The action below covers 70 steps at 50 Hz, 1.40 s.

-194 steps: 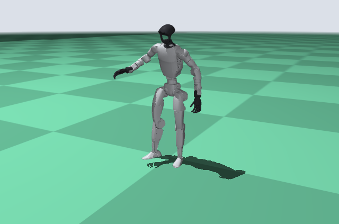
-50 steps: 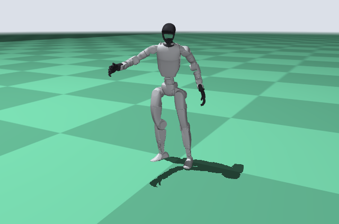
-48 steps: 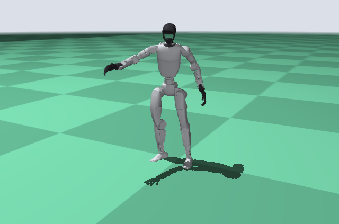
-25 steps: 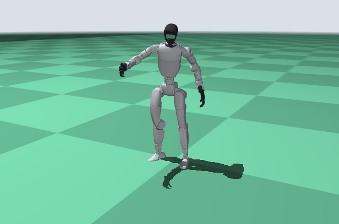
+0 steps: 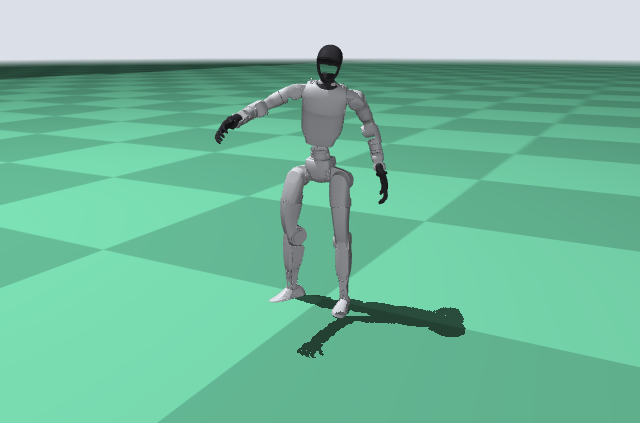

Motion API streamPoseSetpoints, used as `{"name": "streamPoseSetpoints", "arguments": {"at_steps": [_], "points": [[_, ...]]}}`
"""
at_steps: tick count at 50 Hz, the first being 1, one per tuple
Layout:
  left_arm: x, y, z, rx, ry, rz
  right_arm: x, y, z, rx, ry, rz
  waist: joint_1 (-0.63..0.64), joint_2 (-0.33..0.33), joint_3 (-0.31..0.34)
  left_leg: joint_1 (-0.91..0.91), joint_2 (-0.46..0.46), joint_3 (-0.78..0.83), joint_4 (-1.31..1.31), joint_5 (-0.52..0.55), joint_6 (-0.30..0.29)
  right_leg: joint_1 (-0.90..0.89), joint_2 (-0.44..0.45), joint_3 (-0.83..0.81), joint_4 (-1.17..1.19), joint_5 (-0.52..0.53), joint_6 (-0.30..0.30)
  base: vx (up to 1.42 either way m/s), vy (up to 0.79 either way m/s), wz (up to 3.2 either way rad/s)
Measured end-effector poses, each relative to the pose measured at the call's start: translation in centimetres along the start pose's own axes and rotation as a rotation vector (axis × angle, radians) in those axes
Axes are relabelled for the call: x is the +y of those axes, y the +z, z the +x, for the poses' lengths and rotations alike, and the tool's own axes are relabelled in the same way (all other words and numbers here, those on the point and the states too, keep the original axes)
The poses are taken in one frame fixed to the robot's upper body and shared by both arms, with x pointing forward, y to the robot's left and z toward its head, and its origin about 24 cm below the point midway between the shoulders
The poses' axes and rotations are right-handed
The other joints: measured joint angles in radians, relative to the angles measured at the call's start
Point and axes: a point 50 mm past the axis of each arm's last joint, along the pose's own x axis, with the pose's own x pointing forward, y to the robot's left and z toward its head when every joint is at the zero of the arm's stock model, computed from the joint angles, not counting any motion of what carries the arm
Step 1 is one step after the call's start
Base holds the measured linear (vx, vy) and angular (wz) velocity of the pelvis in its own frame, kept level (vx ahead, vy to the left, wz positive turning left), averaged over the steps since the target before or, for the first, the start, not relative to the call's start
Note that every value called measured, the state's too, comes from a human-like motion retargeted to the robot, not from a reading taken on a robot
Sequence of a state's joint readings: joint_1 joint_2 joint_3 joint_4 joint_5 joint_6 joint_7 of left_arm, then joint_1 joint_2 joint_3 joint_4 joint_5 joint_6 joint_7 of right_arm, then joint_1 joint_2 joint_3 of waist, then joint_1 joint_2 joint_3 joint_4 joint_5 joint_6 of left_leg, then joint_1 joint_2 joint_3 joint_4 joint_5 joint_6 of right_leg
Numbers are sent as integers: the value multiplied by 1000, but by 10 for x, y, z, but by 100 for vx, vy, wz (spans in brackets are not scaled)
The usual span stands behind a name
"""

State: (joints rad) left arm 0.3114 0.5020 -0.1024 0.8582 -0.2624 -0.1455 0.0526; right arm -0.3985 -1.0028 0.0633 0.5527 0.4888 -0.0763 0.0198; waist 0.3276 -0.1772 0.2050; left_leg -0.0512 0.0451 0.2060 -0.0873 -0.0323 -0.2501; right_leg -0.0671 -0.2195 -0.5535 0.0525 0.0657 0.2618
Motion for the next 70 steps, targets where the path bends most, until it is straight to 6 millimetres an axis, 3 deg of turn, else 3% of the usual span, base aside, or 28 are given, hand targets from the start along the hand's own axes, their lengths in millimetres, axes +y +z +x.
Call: {"name": "streamPoseSetpoints", "arguments": {"at_steps": [3,5,7,10,15,17,20,25,30,33,35,38,42,45,49,53,57,60,63,65,67,70], "points": [[-2,9,3,-31,-24,1,15,2,0,-78,128,409,7,-1,-8,-7,-2,-2,0,1,-5,-4,-1,-3,-4,7,0,0,2,6],[-2,18,5,-66,-20,-19,10,-7,-4,-95,105,618,8,-2,-11,-12,-9,-15,0,2,-8,0,-8,-17,-6,8,0,1,8,41],[0,29,8,-107,1,-53,-7,-24,-10,-62,-25,679,7,-4,-11,-16,-21,-39,0,3,-10,12,-20,-41,-5,7,0,3,11,66],[4,45,10,-164,41,-98,-44,-54,-26,91,-313,472,4,-8,-6,-23,-42,-80,0,5,-12,32,-42,-83,-2,2,0,3,14,80],[8,59,12,-211,77,-104,-89,-100,-66,560,-581,-353,0,-13,5,-33,-74,-131,0,9,-12,53,-72,-138,9,-3,0,3,13,63],[9,58,11,-206,88,-101,-91,-109,-75,644,-599,-474,-3,-14,8,-35,-78,-140,0,10,-12,56,-76,-146,12,-4,0,2,8,26],[11,49,9,-180,102,-86,-75,-113,-71,612,-559,-462,-4,-16,11,-36,-78,-137,0,10,-12,53,-75,-143,12,-3,0,0,1,-7],[8,27,6,-99,63,-37,-18,-91,-41,377,-233,-131,14,-20,14,-38,-64,-103,0,10,-12,31,-60,-108,3,8,0,1,-1,-42],[1,19,5,-62,-8,0,39,-63,-28,134,103,551,36,-18,8,-52,-54,-76,0,15,-12,7,-44,-82,-14,26,0,0,-1,-29],[-1,23,6,-80,-17,-12,47,-63,-30,33,100,950,43,-12,4,-60,-56,-83,0,18,-12,6,-42,-90,-23,32,0,1,1,8],[0,28,7,-102,-7,-27,38,-71,-34,10,-7,1057,45,-8,4,-65,-60,-95,0,19,-12,11,-45,-103,-27,34,0,3,4,36],[3,36,8,-136,23,-45,5,-88,-44,99,-281,826,44,0,6,-68,-72,-118,0,20,-12,23,-56,-128,-27,33,0,3,6,47],[6,41,10,-146,56,-43,-39,-111,-63,414,-563,61,35,13,15,-67,-89,-145,0,21,-12,39,-75,-156,-18,29,0,3,8,39],[8,38,9,-132,80,-36,-63,-124,-82,592,-697,-267,26,19,17,-65,-98,-154,0,21,-12,43,-86,-162,-10,28,0,2,7,12],[10,26,6,-99,107,-34,-67,-121,-81,599,-776,-374,17,24,18,-61,-101,-138,0,21,-12,33,-91,-141,-5,31,0,0,5,-25],[9,13,3,-55,97,-10,-41,-99,-53,441,-638,-408,23,23,16,-61,-98,-95,0,19,-12,7,-86,-96,-10,40,0,-3,3,-62],[2,9,3,-33,39,2,7,-59,-15,229,-272,-213,39,27,10,-65,-89,-48,0,18,-12,-22,-73,-49,-21,52,0,-3,0,-67],[-1,16,5,-54,3,-7,42,-28,2,80,-1,132,56,33,7,-68,-82,-24,0,18,-12,-35,-63,-27,-30,59,0,-3,-1,-42],[-2,31,9,-105,-10,-40,59,-11,8,-19,148,534,71,41,6,-70,-80,-25,0,18,-12,-35,-60,-28,-35,61,0,0,0,0],[-2,44,12,-148,-7,-69,57,-10,9,-56,144,735,78,47,6,-71,-82,-39,0,19,-12,-27,-63,-42,-34,59,0,1,1,39],[0,56,14,-191,5,-97,42,-18,8,-54,31,807,81,52,7,-71,-89,-64,0,20,-12,-14,-72,-66,-30,55,0,2,4,68],[5,73,16,-248,29,-120,5,-39,0,37,-250,668,80,58,11,-72,-106,-113,0,23,-12,11,-92,-114,-16,46,0,2,6,91]]}}
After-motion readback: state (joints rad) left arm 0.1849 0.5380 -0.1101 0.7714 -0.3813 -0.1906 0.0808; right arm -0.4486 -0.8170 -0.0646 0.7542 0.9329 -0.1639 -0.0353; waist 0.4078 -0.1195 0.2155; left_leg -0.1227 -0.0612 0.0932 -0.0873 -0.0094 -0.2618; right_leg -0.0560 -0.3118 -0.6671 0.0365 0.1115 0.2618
